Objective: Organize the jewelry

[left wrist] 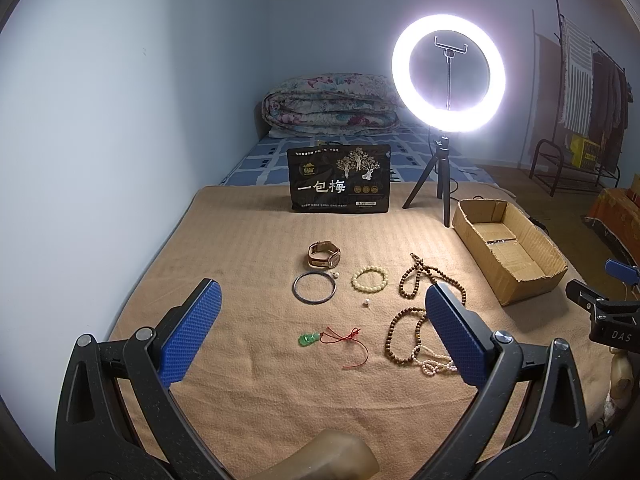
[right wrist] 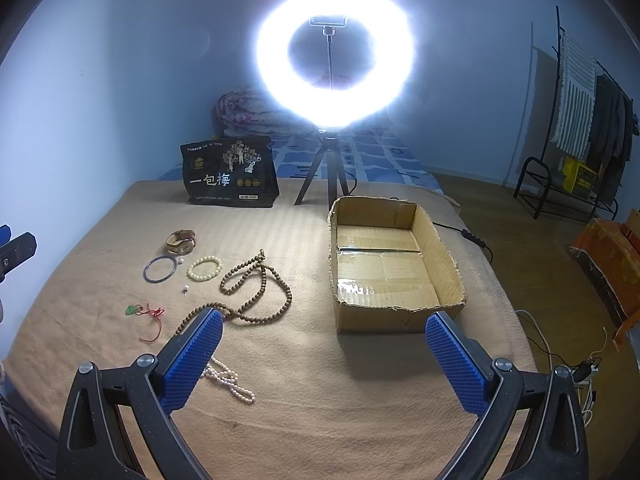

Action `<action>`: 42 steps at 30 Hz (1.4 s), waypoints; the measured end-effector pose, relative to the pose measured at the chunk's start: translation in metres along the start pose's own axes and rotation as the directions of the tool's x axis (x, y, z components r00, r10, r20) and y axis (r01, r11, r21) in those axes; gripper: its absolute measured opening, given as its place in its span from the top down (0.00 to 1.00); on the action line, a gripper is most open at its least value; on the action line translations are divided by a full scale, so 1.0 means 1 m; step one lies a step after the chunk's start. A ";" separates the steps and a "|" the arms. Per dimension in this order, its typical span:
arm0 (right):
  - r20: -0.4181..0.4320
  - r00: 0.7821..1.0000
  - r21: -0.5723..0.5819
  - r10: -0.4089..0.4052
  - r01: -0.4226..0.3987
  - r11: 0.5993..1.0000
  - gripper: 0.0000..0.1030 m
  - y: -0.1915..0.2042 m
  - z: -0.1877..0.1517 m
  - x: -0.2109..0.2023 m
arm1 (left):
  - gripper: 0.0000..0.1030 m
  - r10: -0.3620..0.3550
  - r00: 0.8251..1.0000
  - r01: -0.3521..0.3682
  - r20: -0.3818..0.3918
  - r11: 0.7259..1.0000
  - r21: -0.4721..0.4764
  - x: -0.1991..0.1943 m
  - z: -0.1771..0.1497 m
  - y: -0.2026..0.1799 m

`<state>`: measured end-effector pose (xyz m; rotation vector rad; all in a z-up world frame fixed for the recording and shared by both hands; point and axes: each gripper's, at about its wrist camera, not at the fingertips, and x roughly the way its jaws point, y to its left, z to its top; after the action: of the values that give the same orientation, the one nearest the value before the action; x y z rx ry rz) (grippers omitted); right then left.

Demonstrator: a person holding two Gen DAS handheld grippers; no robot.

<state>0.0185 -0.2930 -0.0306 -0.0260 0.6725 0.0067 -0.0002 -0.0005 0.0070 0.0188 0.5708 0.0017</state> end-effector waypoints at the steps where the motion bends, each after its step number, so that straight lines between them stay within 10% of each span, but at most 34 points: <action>1: 0.000 1.000 0.000 0.000 0.000 1.000 0.00 0.001 0.000 0.000 | 0.00 -0.001 1.000 0.001 0.000 1.000 0.000 0.000 0.000 0.000; 42: -0.020 0.992 -0.018 0.128 -0.129 0.992 0.05 0.012 -0.009 0.021 | 0.00 0.026 0.997 -0.028 -0.067 0.999 -0.033 0.036 -0.008 0.018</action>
<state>0.0293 -0.2817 -0.0509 -0.0016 0.6924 0.1372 0.0261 0.0182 -0.0190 -0.0068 0.6371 0.0387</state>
